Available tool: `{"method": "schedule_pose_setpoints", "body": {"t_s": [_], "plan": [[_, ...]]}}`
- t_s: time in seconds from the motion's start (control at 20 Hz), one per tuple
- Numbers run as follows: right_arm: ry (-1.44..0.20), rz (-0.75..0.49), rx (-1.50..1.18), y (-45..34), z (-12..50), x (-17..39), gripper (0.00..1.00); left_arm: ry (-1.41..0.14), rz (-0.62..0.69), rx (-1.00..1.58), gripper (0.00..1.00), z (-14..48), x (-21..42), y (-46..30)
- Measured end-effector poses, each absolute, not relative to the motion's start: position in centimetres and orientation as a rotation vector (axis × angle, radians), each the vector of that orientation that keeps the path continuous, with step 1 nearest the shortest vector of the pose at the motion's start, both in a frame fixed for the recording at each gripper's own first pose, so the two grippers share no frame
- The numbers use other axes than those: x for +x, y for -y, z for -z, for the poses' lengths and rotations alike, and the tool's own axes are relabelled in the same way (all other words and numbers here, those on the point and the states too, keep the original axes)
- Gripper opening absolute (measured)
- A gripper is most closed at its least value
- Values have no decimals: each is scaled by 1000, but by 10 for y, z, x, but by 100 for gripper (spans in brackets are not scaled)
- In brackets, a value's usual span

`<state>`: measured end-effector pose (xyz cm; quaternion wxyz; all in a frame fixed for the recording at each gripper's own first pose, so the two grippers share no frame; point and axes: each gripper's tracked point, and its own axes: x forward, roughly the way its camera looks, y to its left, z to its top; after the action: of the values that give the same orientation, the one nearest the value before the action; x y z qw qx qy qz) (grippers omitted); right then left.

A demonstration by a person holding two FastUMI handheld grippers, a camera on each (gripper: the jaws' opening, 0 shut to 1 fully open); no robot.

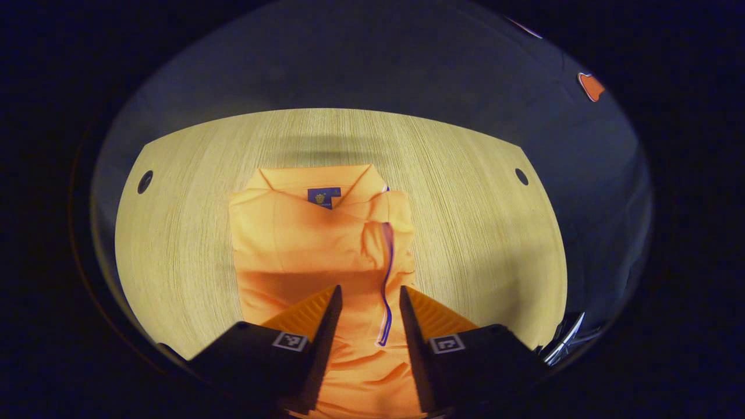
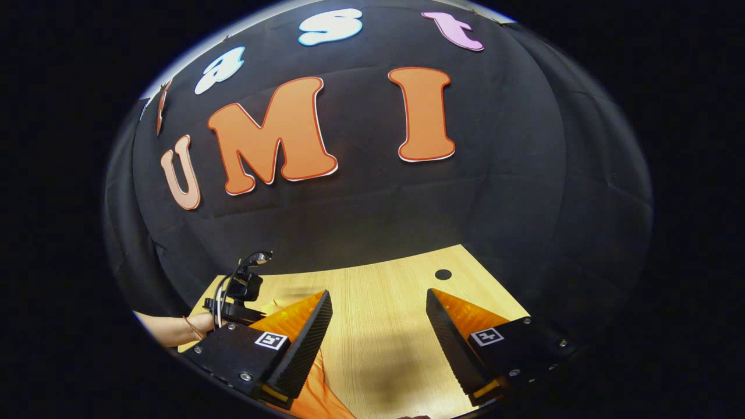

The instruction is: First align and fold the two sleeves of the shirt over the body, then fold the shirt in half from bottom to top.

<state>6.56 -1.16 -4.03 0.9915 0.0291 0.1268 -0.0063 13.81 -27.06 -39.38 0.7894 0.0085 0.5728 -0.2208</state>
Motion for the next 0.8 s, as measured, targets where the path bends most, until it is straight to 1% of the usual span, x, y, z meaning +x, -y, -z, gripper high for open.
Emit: {"method": "schedule_pose_setpoints", "body": {"t_s": [0.1, 0.15, 0.2, 0.45, 0.65, 0.8], "plan": [[-271, -8, 58, 1, 45, 67, 99, -1219, 459, -1, 100, 385, 135, 260], [-283, -20, 57, -5, 49, 68, 98, -1205, 451, -6, 100, 377, 135, 252], [-294, -36, 52, -11, 52, 69, 99, -1190, 448, -12, 98, 370, 133, 244], [-360, -119, 9, -57, 72, 67, 99, -1077, 423, 25, 98, 317, 105, 182], [-466, -182, -42, -96, 108, 49, 99, -1058, 394, 38, 98, 296, 51, 131], [-561, -189, -60, -108, 142, 24, 99, -1081, 377, 55, 98, 299, 7, 100]]}}
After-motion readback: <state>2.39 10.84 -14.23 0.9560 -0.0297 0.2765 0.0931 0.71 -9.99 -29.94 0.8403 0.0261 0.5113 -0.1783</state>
